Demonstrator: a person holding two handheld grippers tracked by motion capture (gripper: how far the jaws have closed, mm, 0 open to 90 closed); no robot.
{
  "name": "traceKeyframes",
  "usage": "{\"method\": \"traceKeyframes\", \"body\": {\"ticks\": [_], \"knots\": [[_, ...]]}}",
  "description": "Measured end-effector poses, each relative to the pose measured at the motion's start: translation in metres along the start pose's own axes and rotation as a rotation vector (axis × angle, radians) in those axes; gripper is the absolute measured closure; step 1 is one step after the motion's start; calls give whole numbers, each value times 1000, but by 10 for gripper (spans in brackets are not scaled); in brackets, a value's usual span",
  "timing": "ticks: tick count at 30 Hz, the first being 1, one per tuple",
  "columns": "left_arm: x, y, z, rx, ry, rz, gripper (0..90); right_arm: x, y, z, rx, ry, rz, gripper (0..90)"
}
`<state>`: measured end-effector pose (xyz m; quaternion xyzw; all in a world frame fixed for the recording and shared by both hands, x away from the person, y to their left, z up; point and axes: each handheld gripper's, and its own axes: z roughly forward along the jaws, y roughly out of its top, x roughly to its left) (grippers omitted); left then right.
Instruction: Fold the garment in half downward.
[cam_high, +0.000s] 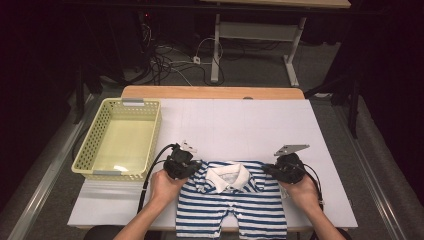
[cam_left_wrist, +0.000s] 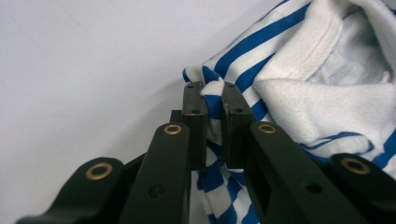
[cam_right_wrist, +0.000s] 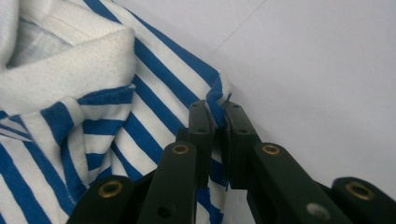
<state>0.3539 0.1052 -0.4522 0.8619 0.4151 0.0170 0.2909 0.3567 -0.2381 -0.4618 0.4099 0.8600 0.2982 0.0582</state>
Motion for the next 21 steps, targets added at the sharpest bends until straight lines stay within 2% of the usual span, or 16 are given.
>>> {"method": "traceKeyframes", "body": {"ticks": [3,7,14,21], "knots": [[1,4,-4,-11,7,6,807,0,3,-5,-15,-4,-10,846],[7,10,-7,-20,6,-19,807,-3,11,-4,-11,-18,-20,847],[16,25,-6,-8,29,-33,806,-9,29,-4,-35,-43,-39,846],[27,43,-3,-3,56,-55,805,-18,44,2,-30,-65,-25,846]]}}
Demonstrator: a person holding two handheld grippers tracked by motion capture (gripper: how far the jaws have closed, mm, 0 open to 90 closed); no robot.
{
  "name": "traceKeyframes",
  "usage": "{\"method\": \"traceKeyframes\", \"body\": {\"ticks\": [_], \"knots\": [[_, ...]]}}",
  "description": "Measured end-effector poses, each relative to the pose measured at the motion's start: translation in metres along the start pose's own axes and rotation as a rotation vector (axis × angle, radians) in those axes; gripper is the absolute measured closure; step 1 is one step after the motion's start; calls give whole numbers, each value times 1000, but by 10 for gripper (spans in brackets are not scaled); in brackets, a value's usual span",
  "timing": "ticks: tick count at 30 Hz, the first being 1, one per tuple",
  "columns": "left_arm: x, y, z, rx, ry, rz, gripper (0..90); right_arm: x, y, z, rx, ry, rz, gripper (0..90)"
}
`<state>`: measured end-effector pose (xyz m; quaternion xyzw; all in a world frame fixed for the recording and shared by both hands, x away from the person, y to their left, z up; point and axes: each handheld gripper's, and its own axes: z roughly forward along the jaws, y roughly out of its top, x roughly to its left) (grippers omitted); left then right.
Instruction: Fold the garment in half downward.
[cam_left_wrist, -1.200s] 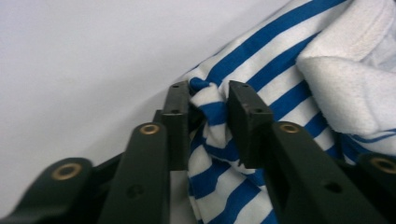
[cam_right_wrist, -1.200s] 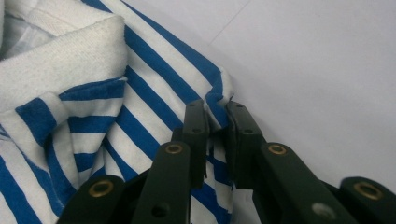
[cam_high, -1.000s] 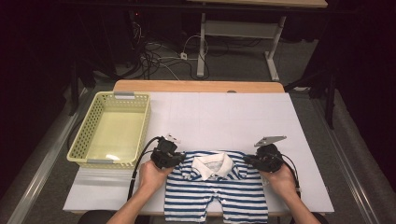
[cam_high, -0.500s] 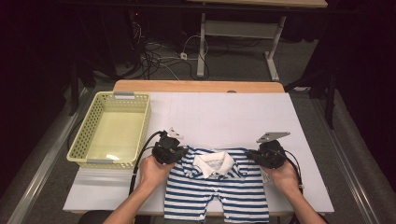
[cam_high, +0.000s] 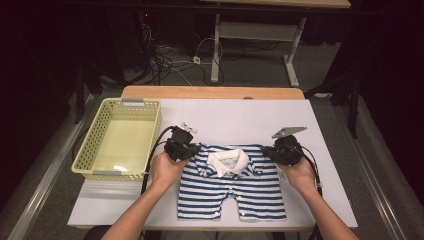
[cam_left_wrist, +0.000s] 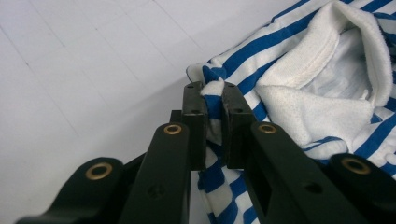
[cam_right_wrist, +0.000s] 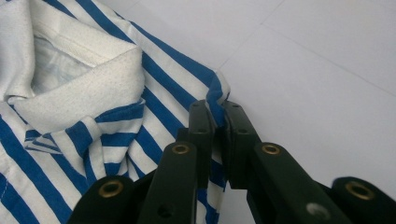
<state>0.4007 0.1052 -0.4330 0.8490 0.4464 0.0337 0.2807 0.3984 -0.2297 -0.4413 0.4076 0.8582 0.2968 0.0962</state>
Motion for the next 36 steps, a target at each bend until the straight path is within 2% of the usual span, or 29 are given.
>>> {"method": "traceKeyframes", "body": {"ticks": [15,22,24,29,33,34,36], "knots": [[22,33,16,23,71,-36,804,-23,29,20,13,-49,16,845],[35,39,26,49,84,-69,803,-31,42,32,15,-56,42,845],[36,39,29,55,84,-70,803,-32,42,36,25,-63,40,845],[40,38,40,80,74,-87,800,-37,37,49,60,-55,72,842],[41,36,45,102,74,-89,775,-40,33,57,75,-33,135,762],[41,36,46,100,70,-92,757,-40,32,57,71,-29,137,741],[42,36,45,94,68,-97,664,-38,32,56,74,-33,130,688]]}}
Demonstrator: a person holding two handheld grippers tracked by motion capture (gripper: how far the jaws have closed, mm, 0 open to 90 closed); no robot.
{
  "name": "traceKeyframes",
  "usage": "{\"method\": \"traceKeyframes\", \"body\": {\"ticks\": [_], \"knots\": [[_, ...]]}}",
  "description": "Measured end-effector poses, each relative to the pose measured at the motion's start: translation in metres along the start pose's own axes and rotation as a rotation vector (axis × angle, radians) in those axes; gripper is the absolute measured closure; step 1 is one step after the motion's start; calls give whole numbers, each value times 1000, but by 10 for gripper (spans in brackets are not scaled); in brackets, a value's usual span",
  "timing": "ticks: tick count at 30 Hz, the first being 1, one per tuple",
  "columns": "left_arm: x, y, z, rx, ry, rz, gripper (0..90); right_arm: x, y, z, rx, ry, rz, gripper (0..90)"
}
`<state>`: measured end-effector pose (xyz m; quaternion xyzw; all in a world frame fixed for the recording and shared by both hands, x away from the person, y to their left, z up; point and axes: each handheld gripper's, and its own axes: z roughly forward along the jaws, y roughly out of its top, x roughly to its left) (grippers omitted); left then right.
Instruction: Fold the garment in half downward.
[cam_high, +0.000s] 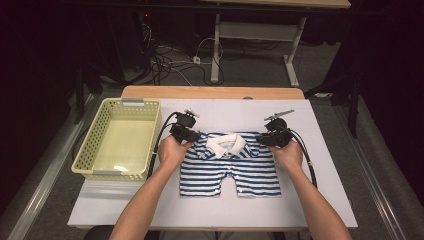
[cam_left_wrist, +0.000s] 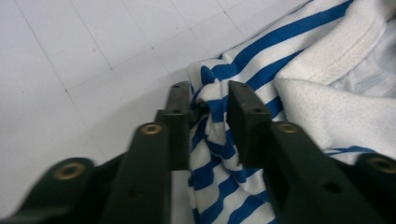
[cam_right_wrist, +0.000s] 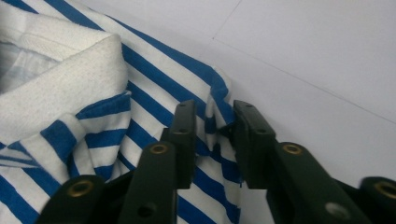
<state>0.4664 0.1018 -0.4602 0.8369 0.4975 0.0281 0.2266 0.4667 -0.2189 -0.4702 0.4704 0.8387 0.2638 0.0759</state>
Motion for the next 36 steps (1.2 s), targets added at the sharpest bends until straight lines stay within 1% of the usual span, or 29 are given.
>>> {"method": "traceKeyframes", "body": {"ticks": [2,4,7,9,10,12,13,15,16,18,20,23,24,28,30,31,33,34,36], "knots": [[1,0,-3,-16,5,-7,597,1,1,-4,-8,-7,-12,674],[0,0,-6,-38,4,-14,536,2,2,-11,-34,-7,-18,659],[-3,1,-13,-61,-1,-2,501,6,4,-20,-67,-1,-31,650],[-6,1,-16,-75,-20,0,480,10,5,-22,-77,9,-45,650],[-8,1,-17,-76,-31,4,480,12,6,-23,-77,24,-44,650],[-12,1,-16,-69,-53,15,480,16,8,-21,-72,62,-42,642],[-15,1,-15,-63,-59,20,480,18,9,-18,-61,87,-38,633],[-20,1,-11,-51,-73,35,481,21,10,-12,-44,138,-22,621],[-22,1,-8,-44,-81,38,481,23,11,-9,-34,151,-10,616],[-26,1,-3,-36,-91,41,482,27,13,-3,-18,162,-14,602],[-29,1,1,-30,-113,38,488,30,15,3,3,164,-14,593],[-32,2,7,-19,-134,31,489,32,16,9,22,168,-6,579],[-32,2,9,-18,-144,21,490,31,16,10,23,170,-3,576],[-31,1,15,-7,-176,-10,525,30,15,16,37,197,27,576],[-29,-1,17,-1,-195,-27,601,30,14,18,53,220,25,660],[-27,-1,17,-3,-211,-40,642,32,14,19,59,217,7,705],[-25,-2,16,-4,-236,-39,722,36,14,17,64,196,-32,796],[-25,-3,15,-6,-241,-38,751,37,14,16,61,195,-44,820],[-26,-3,13,-9,-243,-28,774,39,14,13,54,191,-60,839]]}}
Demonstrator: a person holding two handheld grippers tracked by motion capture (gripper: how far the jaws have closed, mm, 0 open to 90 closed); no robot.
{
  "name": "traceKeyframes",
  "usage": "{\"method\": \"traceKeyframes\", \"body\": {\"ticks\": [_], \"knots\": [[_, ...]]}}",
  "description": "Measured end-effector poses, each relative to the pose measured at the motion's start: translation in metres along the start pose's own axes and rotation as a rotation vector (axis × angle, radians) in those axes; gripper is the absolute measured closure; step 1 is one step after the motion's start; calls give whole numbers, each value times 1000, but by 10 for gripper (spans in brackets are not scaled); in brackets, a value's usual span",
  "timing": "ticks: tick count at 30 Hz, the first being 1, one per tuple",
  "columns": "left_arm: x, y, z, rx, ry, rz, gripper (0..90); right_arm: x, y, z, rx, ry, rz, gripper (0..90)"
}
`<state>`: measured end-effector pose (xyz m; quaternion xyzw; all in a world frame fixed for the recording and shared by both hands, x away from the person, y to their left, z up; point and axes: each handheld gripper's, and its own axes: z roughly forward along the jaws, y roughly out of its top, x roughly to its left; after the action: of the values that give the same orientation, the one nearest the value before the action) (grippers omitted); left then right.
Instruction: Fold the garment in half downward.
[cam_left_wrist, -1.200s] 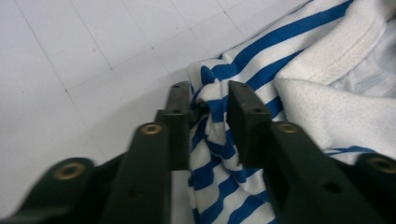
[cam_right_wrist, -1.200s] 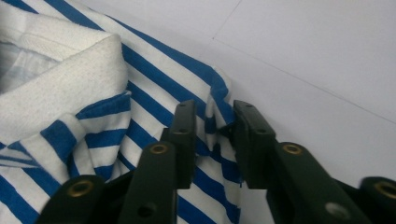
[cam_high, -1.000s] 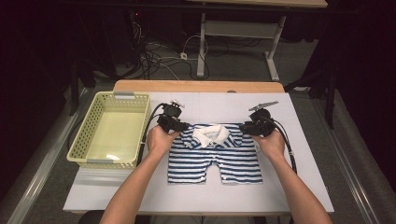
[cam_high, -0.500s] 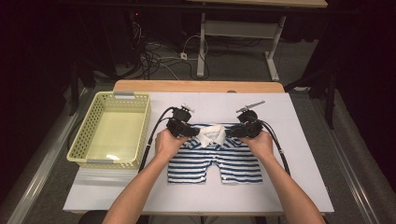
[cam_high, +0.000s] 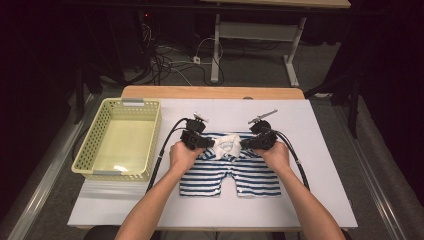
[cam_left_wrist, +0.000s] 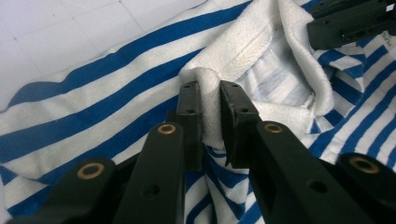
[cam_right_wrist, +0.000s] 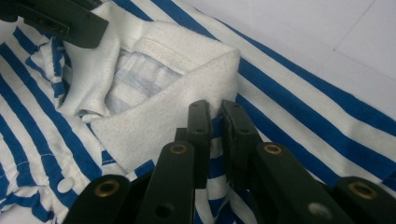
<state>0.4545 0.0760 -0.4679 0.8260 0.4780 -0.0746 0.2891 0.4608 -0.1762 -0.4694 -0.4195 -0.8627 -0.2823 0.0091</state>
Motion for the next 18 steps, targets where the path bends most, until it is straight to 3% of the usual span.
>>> {"method": "traceKeyframes", "body": {"ticks": [12,18], "knots": [[-20,-17,-20,-56,-21,94,782,16,-19,-22,-66,-30,-92,843],[-31,-30,-29,-69,-39,141,781,26,-32,-31,-72,-32,-123,843]]}}
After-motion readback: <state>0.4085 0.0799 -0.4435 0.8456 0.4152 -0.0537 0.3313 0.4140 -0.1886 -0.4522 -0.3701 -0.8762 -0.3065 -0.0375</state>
